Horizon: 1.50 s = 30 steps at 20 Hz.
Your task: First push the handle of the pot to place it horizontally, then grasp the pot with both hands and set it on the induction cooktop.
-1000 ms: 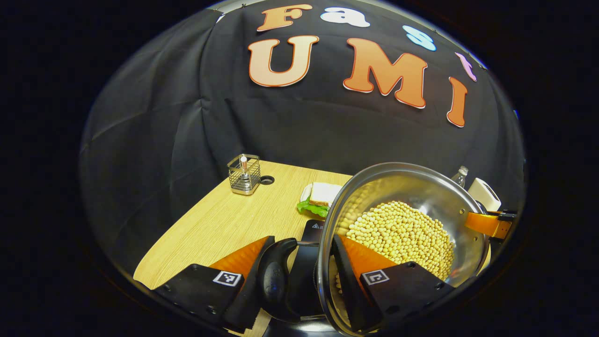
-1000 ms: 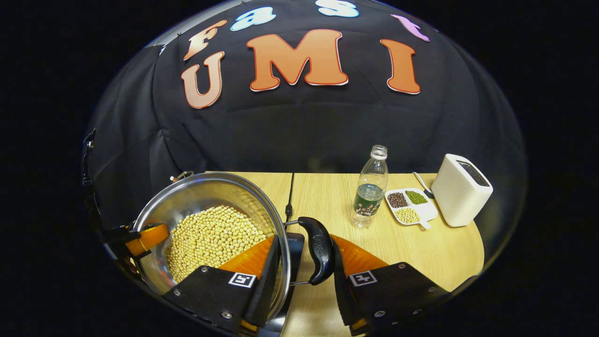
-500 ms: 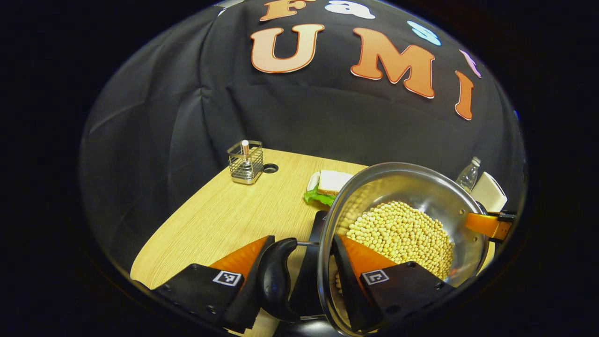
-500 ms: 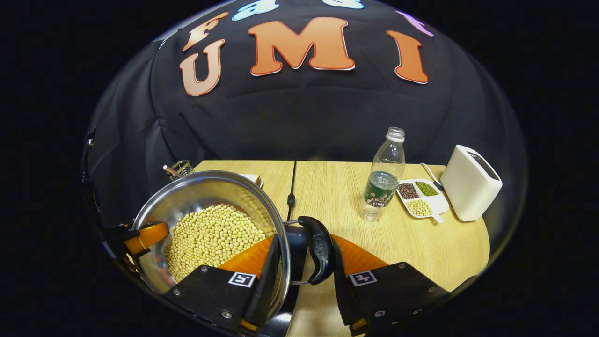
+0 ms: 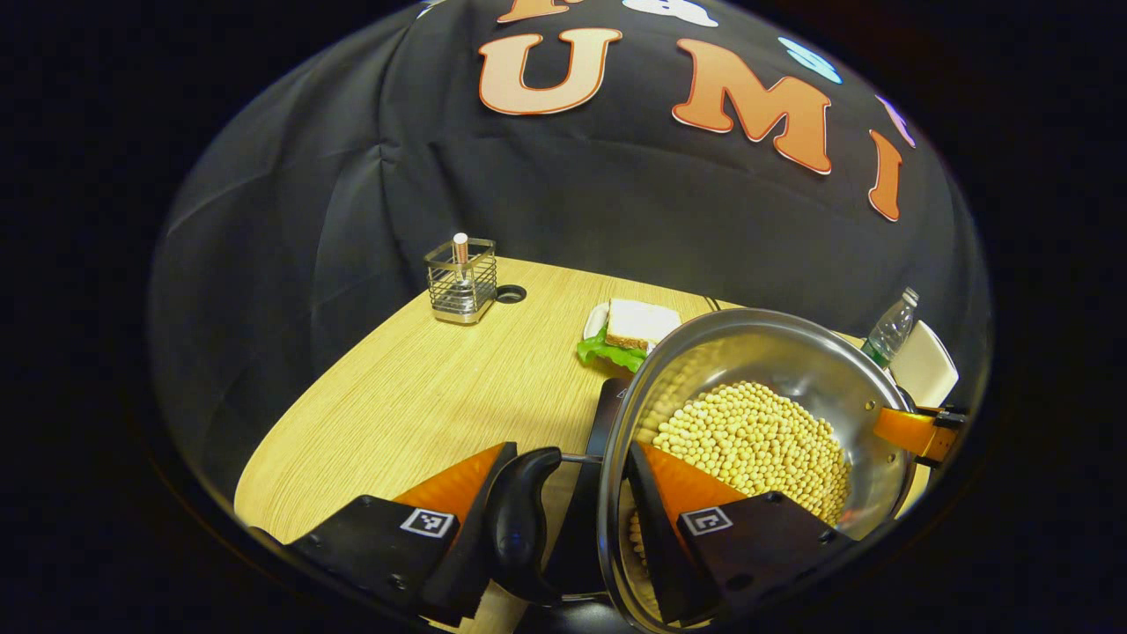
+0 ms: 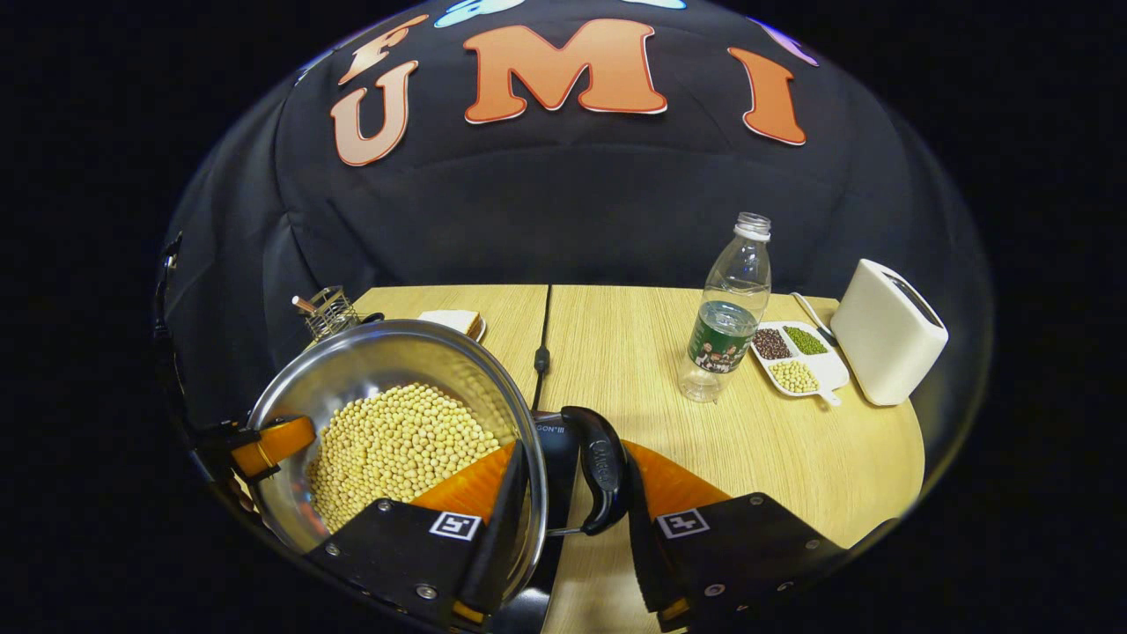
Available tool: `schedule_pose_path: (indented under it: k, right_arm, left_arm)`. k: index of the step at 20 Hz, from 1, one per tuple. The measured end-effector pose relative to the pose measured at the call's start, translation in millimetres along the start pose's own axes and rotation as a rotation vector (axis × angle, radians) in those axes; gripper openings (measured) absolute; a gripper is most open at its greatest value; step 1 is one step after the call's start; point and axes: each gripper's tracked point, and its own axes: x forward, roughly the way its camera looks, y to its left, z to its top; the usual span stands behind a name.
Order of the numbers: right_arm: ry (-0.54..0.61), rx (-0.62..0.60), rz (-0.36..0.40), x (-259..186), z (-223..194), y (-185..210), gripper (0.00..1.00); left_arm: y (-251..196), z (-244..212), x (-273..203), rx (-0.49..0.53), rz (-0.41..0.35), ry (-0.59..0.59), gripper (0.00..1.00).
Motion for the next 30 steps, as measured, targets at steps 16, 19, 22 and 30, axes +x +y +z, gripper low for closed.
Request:
schedule_pose_path:
  k: [16,19,22,30]
  right_arm:
    - [0.019,0.005,-0.063,-12,-13,-6,0.58]
    - [0.041,0.032,-0.066,-16,-22,-4,0.58]
    - [0.078,0.094,-0.06,-17,-30,-3,0.55]
    - [-0.067,0.092,-0.004,-55,12,0,0.66]
  left_arm:
    - [-2,8,20,0.07,-0.071,0.028,0.82]
    - [-2,11,25,0.096,-0.058,0.024,0.87]
    - [-5,12,28,0.123,-0.059,0.037,0.9]
    - [-1,47,10,0.19,-0.013,-0.051,0.94]
